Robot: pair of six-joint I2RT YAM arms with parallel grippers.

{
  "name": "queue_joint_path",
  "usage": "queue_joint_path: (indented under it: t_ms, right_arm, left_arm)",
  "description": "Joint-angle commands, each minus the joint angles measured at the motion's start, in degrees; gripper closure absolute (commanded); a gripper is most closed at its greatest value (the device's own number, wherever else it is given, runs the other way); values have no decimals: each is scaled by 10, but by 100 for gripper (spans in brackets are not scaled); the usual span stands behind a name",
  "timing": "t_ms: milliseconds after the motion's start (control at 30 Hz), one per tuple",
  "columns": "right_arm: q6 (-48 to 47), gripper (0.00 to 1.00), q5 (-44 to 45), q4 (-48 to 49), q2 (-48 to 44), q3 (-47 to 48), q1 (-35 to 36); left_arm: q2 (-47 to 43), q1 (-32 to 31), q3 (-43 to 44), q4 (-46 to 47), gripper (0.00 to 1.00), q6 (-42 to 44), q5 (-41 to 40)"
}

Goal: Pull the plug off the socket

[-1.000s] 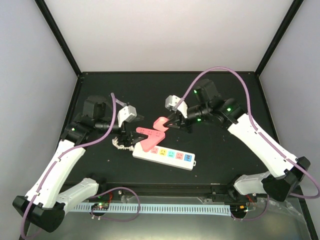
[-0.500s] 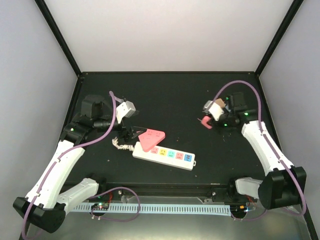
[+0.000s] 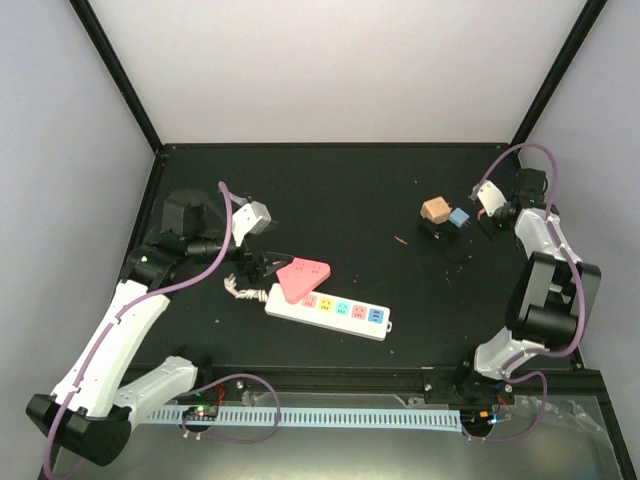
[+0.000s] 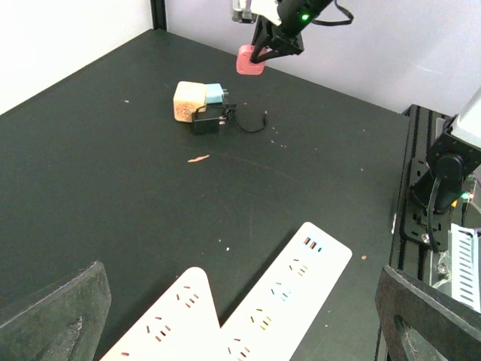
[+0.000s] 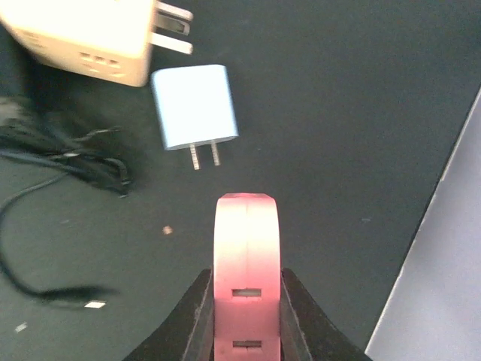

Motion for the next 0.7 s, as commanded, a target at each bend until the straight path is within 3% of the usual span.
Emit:
queue_joint_path:
  t_ms: [0, 367, 600, 667]
  right_arm:
    - [-6, 95, 55, 92, 52, 29, 1]
    - [-23, 92, 122, 249, 109, -36, 6]
    - [-23, 87, 113, 252, 122, -68, 15]
    - [-23, 79, 99, 222, 117, -68, 15]
  left_arm:
    - [-11, 4, 10, 1, 1, 3, -11]
    - [-22, 4, -6, 3, 1, 14, -17]
    - [-11, 4, -6, 12, 1, 7, -8]
    - [-12, 4, -5, 9, 1, 9, -13]
